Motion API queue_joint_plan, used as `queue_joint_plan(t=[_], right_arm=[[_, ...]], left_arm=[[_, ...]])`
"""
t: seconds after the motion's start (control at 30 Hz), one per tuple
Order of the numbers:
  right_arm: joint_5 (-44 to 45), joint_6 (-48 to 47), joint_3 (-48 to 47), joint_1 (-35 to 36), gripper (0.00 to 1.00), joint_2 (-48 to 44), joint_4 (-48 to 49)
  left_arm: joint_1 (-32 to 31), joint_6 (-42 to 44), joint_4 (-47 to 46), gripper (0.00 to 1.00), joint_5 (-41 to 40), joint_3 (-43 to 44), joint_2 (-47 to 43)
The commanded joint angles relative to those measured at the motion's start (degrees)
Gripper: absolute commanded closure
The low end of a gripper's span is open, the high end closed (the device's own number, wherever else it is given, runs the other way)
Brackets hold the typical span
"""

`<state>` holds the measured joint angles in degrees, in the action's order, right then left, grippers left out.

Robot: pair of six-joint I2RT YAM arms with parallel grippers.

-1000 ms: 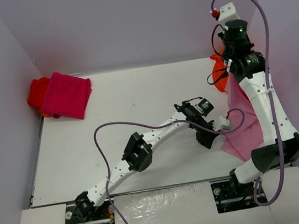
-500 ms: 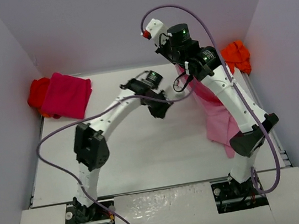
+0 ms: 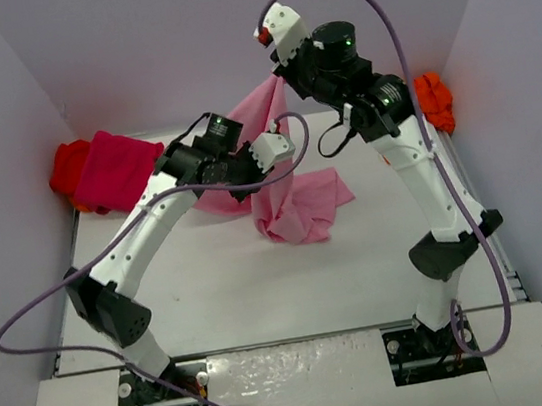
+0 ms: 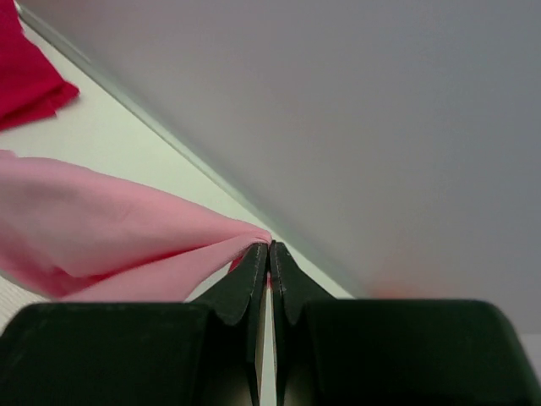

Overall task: Fold and stack the t-shirts
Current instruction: Flatten out the tshirt

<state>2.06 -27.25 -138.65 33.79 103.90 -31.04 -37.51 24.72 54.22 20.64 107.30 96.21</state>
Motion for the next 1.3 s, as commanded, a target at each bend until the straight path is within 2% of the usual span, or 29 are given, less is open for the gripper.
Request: queue_joint_plan(t=[0.0,0.1,0.23,0.37,0.57,0.7,0.9,1.07,1.2,1.27], right_arm=[[9.8,-1.3,11.2,-1.3,1.00,1.7,10.3],[10.3,-2.0,16.1,-2.6,1.00,3.0,13.1],[11.5,-2.5,17.4,-3.2,1.00,6.6,15.1],[13.7,-3.1,14.4,-3.5,1.00,10.1,16.4],[21.6,-3.7,9.3,-5.0,1.00,12.7,22.7],[24.6,-7.3,7.6,-5.2,1.00,13.7,24.9],[25.9,-9.9,13.3,-4.5,1.00,12.8,26.0],[27.4,-11.9,16.5,-5.2,1.00,12.2,27.6],[28.3,-14.4,19.1,-5.8,1.00,11.3,28.6],[29.3,-15.6,20.4,-5.8,1.00,10.7,29.8]], left_arm=[[-3.0,1.7,-0.1,1.00,0.0,0.4,4.6],[-5.5,1.8,-0.6,1.00,-0.9,0.9,7.5],[-7.8,1.0,-3.1,1.00,-2.6,-0.1,11.9],[-9.3,0.3,-5.9,1.00,-4.9,-1.8,14.8],[-12.6,-0.8,-8.2,1.00,-10.4,-2.8,19.3],[-13.3,-0.7,-9.3,1.00,-10.0,-2.1,21.5],[-14.3,-1.1,-6.5,1.00,-4.5,6.2,28.8],[-15.4,-0.7,-3.1,1.00,-4.1,17.1,38.5],[-13.5,-0.5,5.9,1.00,0.8,26.7,45.5],[-11.7,-0.1,7.3,1.00,3.0,28.0,47.2]])
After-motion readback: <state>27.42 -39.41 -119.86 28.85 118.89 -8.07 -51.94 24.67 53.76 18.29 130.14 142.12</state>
